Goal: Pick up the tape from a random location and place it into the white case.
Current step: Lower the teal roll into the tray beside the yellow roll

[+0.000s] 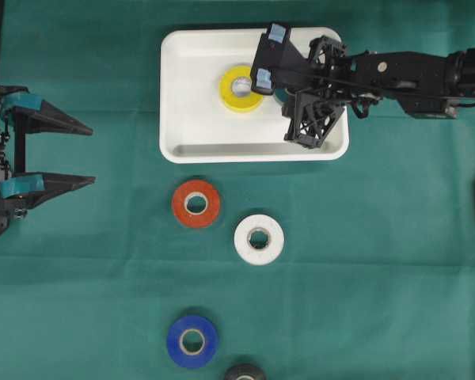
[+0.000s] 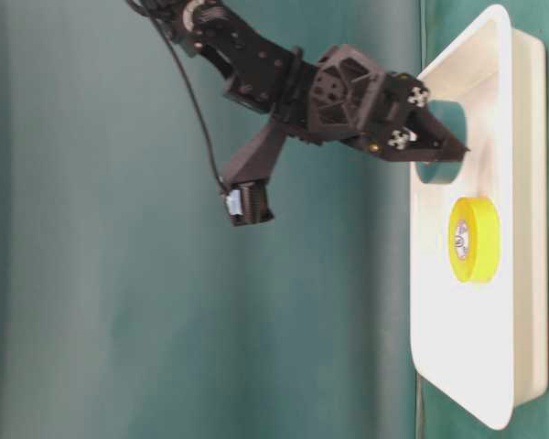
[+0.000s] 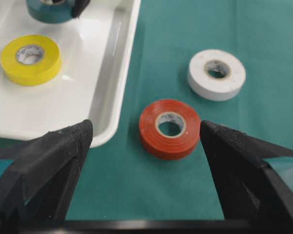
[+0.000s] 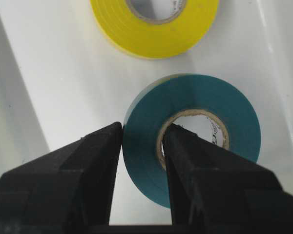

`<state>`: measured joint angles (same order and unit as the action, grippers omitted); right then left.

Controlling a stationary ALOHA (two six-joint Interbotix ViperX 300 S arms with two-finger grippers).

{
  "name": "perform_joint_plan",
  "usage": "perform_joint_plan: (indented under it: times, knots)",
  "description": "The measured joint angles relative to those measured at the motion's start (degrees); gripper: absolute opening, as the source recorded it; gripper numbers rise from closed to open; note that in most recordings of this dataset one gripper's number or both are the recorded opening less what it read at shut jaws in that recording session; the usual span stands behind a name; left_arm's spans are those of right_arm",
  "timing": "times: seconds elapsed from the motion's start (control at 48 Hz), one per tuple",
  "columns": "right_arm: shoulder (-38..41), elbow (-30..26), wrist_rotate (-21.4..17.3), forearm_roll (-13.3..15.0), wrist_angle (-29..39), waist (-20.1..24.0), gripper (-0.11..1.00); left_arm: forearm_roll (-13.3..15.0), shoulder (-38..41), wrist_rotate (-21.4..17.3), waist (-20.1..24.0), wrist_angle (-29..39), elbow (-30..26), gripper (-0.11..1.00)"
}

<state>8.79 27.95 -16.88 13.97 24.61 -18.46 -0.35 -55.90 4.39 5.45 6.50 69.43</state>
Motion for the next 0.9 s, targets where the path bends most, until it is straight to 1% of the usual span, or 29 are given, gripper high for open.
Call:
perform_joint_plan:
  times: [0.25, 0.583, 0.624, 0.645, 0.666, 0.687, 0.729, 0.812, 0.853, 0.895]
  knots:
    - [2.3, 0.7, 0.0, 0.0, -1.0, -0.1, 0.30, 0.0, 0.0, -0.1, 0.0, 0.0, 0.0, 0.91]
    - [2.4, 0.7, -0.1, 0.2, -1.0, -0.1, 0.30, -0.1, 0.1, -0.1, 0.0, 0.0, 0.0, 0.91]
    - [2.4, 0.7, -0.1, 0.2, -1.0, -0.1, 0.31, -0.1, 0.1, -0.1, 0.0, 0.0, 0.0, 0.91]
    - [2.4, 0.7, -0.1, 0.0, -1.0, -0.1, 0.34, 0.0, 0.1, -0.1, 0.0, 0.0, -0.1, 0.91]
    - [2.4, 0.6, -0.1, 0.0, -1.1, -0.1, 0.40, 0.0, 0.1, -0.1, 0.0, 0.0, 0.0, 0.91]
    - [2.4, 0.6, -0.1, 0.0, -1.0, -0.2, 0.48, -0.1, 0.0, -0.1, 0.0, 0.0, -0.1, 0.91]
    - [2.4, 0.4, -0.1, 0.2, -1.0, -0.2, 0.61, 0.0, 0.0, -0.1, 0.0, 0.0, 0.0, 0.91]
    - [2.4, -0.2, 0.0, 0.2, -0.8, -0.3, 0.82, 0.0, 0.0, -0.1, 0.0, 0.0, -0.1, 0.91]
    - [2.4, -0.5, -0.1, 0.2, -0.4, -0.3, 0.89, 0.0, 0.0, -0.1, 0.0, 0.0, -0.1, 0.91]
    - [2.4, -0.9, -0.1, 0.2, 0.2, -0.3, 0.92, 0.0, 0.0, -0.1, 0.0, 0.0, 0.0, 0.91]
